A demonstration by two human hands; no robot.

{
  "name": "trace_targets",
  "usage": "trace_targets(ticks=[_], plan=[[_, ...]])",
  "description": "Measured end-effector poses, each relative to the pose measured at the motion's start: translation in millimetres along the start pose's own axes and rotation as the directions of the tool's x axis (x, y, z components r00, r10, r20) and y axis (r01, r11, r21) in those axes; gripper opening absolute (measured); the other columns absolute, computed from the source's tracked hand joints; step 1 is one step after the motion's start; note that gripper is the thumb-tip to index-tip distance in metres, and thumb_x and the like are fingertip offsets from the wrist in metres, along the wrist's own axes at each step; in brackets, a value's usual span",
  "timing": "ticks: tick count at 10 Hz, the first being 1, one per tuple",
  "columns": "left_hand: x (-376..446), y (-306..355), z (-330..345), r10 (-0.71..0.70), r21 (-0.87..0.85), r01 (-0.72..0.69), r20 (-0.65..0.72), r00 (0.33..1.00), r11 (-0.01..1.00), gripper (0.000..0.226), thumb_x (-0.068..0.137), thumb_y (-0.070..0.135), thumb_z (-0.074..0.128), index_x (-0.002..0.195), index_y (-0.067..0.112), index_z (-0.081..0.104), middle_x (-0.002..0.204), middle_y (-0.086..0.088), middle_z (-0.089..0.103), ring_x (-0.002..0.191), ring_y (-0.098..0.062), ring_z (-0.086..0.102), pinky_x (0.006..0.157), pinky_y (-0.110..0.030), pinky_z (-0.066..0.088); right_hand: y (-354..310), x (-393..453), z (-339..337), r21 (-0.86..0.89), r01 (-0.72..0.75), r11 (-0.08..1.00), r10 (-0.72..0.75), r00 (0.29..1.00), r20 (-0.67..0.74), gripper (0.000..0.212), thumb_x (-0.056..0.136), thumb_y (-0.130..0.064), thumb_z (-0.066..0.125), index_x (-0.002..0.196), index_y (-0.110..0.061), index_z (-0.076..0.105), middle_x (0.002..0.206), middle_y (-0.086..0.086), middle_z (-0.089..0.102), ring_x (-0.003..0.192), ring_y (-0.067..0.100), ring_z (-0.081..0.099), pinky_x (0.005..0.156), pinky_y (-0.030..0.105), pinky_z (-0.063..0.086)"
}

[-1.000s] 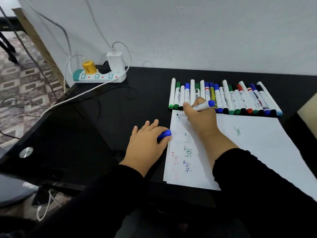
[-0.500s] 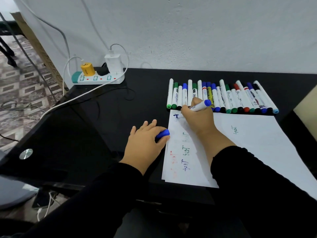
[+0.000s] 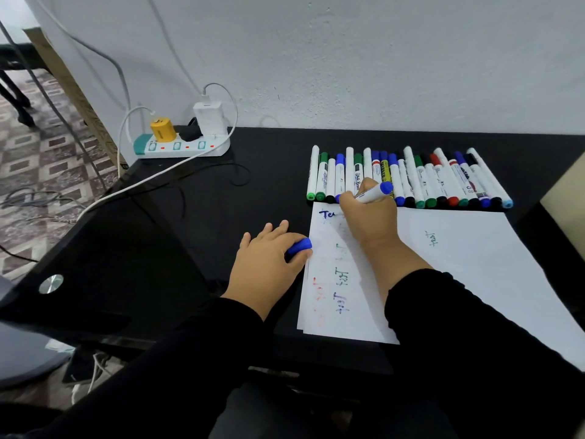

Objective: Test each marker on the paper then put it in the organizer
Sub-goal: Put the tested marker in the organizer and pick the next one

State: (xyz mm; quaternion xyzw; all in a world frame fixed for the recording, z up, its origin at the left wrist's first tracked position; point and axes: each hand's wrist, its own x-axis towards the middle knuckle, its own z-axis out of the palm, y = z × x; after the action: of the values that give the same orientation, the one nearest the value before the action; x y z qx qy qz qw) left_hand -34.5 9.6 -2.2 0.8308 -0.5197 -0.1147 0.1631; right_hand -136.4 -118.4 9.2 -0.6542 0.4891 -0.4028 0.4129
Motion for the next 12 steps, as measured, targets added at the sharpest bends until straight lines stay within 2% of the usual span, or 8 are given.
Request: trace_targets(ticks=[6, 7, 9, 10, 11, 12], plan=[[1, -1, 1, 0.010, 0.006, -0.009, -0.001, 1.000, 1.000, 0.038, 0.094, 0.048, 0.043, 0.131, 0.038, 0.048, 0.154, 0.008, 0.025, 0.144, -0.015, 0.014, 0.116, -0.040, 0.002, 2, 2, -1, -0.017, -0.019, 1.000, 0.018, 0.999, -0.046, 0.035, 0.085, -0.009, 0.050, 0.060, -0.018, 0.027, 0.056, -0.002, 0.030, 0.052, 0.012, 0.031, 0.051, 0.023, 0.028], [1, -2, 1, 0.011, 0.005, -0.011, 0.000, 1.000, 1.000, 0.039, 0.094, 0.047, 0.043, 0.131, 0.037, 0.048, 0.154, 0.008, 0.025, 0.144, -0.015, 0.014, 0.116, -0.040, 0.002, 3, 2, 0, 0.019, -0.032, 0.999, 0.033, 0.999, -0.040, 0.037, 0.082, -0.005, 0.050, 0.060, -0.016, 0.024, 0.056, -0.002, 0.027, 0.051, 0.012, 0.027, 0.050, 0.023, 0.025], [0, -2, 2, 0.012, -0.010, -0.012, -0.012, 1.000, 1.000, 0.038, 0.094, 0.048, 0.044, 0.131, 0.038, 0.049, 0.154, 0.009, 0.025, 0.144, -0.014, 0.015, 0.117, -0.039, 0.001, 1, 5, -4, 0.230, -0.109, 0.967, 0.148, 0.976, -0.159, 0.035, 0.085, -0.005, 0.051, 0.061, -0.017, 0.028, 0.058, -0.002, 0.032, 0.051, 0.009, 0.033, 0.049, 0.020, 0.030], [-1, -2, 2, 0.013, -0.018, -0.013, -0.009, 1.000, 1.000, 0.038, 0.094, 0.048, 0.044, 0.130, 0.037, 0.049, 0.154, 0.008, 0.026, 0.144, -0.015, 0.015, 0.116, -0.039, 0.001, -1, 10, -8, 0.331, -0.210, 0.920, 0.257, 0.961, -0.104, 0.032, 0.081, -0.006, 0.053, 0.061, -0.018, 0.032, 0.060, -0.001, 0.037, 0.055, 0.013, 0.037, 0.055, 0.024, 0.034], [-2, 0, -1, 0.003, -0.015, -0.003, 0.000, 1.000, 1.000, 0.039, 0.094, 0.048, 0.044, 0.131, 0.037, 0.048, 0.154, 0.008, 0.026, 0.144, -0.015, 0.015, 0.116, -0.040, 0.002, -6, 15, -16, 0.376, -0.317, 0.871, 0.348, 0.937, -0.014, 0.028, 0.082, -0.009, 0.056, 0.062, -0.018, 0.038, 0.051, -0.004, 0.046, 0.054, 0.011, 0.042, 0.056, 0.024, 0.037], [-3, 2, -5, -0.010, -0.023, 0.011, 0.047, 0.999, 1.000, 0.037, 0.094, 0.046, 0.045, 0.130, 0.037, 0.049, 0.154, 0.007, 0.025, 0.144, -0.016, 0.015, 0.116, -0.041, 0.002, -14, 15, -25, 0.386, -0.375, 0.843, 0.381, 0.922, 0.066, 0.025, 0.085, -0.013, 0.058, 0.066, -0.017, 0.043, 0.050, -0.003, 0.049, 0.048, 0.010, 0.040, 0.047, 0.022, 0.032]])
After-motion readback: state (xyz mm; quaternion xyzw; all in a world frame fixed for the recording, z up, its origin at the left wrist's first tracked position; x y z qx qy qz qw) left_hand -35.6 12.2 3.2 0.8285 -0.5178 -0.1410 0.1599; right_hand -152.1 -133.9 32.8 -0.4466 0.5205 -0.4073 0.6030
